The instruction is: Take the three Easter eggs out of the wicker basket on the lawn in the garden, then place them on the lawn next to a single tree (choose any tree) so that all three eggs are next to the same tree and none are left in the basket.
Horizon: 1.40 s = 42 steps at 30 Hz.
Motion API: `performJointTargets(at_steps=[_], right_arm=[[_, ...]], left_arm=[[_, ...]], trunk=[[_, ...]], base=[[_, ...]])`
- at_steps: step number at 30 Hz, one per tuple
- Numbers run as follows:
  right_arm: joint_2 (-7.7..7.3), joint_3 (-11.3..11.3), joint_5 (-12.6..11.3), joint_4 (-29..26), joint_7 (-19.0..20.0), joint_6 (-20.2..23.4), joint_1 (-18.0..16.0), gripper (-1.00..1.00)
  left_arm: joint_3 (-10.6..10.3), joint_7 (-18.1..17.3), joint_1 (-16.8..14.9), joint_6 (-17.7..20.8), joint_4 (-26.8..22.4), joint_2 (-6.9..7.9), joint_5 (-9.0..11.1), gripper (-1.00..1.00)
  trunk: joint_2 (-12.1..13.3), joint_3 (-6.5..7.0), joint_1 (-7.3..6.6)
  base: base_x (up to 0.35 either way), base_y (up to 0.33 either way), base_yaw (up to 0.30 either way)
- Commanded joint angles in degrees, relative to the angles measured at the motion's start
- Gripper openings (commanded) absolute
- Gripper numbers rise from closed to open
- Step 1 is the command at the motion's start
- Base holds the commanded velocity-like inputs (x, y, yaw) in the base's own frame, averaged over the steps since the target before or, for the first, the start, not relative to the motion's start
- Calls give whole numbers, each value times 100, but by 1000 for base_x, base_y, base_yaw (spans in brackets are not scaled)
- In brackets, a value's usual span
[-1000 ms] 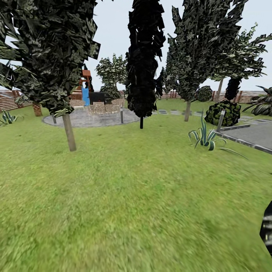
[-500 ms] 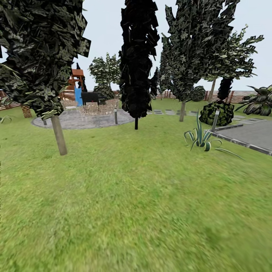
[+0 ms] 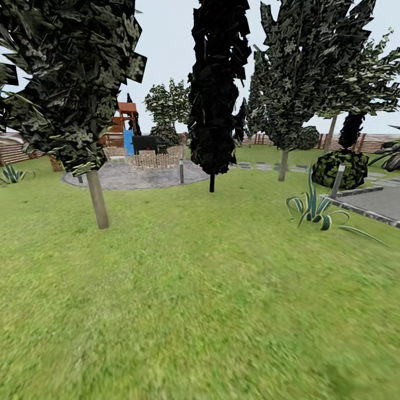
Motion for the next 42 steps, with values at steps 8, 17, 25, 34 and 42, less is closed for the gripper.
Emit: performJointTargets(at_steps=[8, 17, 25, 34, 42], right_arm=[[0, 4, -15, 5, 4, 7, -7, 100], [0, 4, -10, 8, 9, 18, -7, 100], [0, 5, -9, 8, 12, 9, -7, 100], [-7, 11, -6, 7, 42, 28, -7, 100], [-8, 4, -9, 6, 17, -1, -7, 100]], left_arm=[[2, -19, 1, 1, -5, 2, 1, 100], [2, -19, 1, 1, -5, 2, -15, 100], [2, -19, 1, 1, -5, 2, -16, 100], [2, -19, 1, 1, -5, 2, -16, 100], [2, -19, 1, 1, -5, 2, -16, 100]], trunk=[[-2, -4, 4], [-2, -4, 4], [-2, -4, 4], [-2, -4, 4], [-2, -4, 4]], base=[[338, 0, 1], [338, 0, 0], [338, 0, 0], [338, 0, 0], [338, 0, 0]])
